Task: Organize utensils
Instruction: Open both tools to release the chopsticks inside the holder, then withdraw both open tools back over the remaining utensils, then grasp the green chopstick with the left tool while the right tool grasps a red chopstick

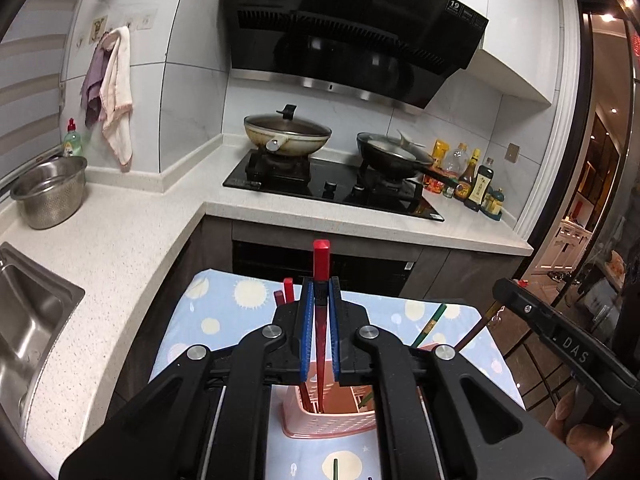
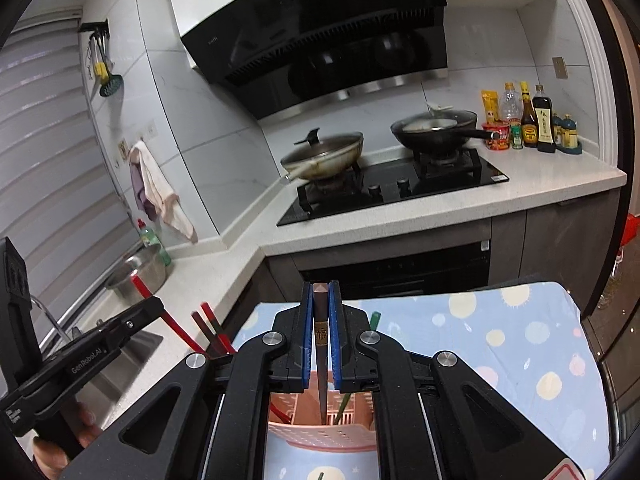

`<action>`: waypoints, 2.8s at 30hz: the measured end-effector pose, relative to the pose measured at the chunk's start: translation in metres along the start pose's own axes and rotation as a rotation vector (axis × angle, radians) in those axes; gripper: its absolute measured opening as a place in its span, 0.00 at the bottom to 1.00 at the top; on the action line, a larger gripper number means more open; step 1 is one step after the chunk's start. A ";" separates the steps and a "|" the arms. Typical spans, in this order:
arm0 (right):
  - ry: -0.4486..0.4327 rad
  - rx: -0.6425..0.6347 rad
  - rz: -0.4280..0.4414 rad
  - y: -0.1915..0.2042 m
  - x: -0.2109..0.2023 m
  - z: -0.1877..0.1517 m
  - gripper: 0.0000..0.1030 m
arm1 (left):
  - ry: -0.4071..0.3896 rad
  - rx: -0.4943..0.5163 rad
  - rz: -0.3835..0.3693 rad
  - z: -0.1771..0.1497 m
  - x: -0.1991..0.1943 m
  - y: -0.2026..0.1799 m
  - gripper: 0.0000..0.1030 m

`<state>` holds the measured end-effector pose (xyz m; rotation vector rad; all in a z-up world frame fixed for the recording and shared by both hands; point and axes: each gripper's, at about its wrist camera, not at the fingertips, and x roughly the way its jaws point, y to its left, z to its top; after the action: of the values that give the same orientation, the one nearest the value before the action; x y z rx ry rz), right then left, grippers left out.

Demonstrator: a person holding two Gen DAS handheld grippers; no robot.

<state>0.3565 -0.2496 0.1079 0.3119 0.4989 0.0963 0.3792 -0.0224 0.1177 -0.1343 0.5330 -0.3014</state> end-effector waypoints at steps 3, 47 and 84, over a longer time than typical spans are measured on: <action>0.011 0.008 -0.008 -0.004 0.004 -0.006 0.12 | 0.014 -0.002 0.024 -0.004 0.005 0.001 0.07; 0.362 -0.131 -0.107 0.005 -0.123 -0.253 0.29 | 0.332 0.017 0.077 -0.227 -0.086 0.004 0.38; 0.529 -0.100 -0.115 -0.004 -0.120 -0.339 0.07 | 0.524 0.025 0.088 -0.331 -0.100 0.000 0.39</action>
<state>0.0874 -0.1817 -0.1206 0.1552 1.0316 0.0911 0.1259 -0.0069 -0.1173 -0.0047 1.0507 -0.2568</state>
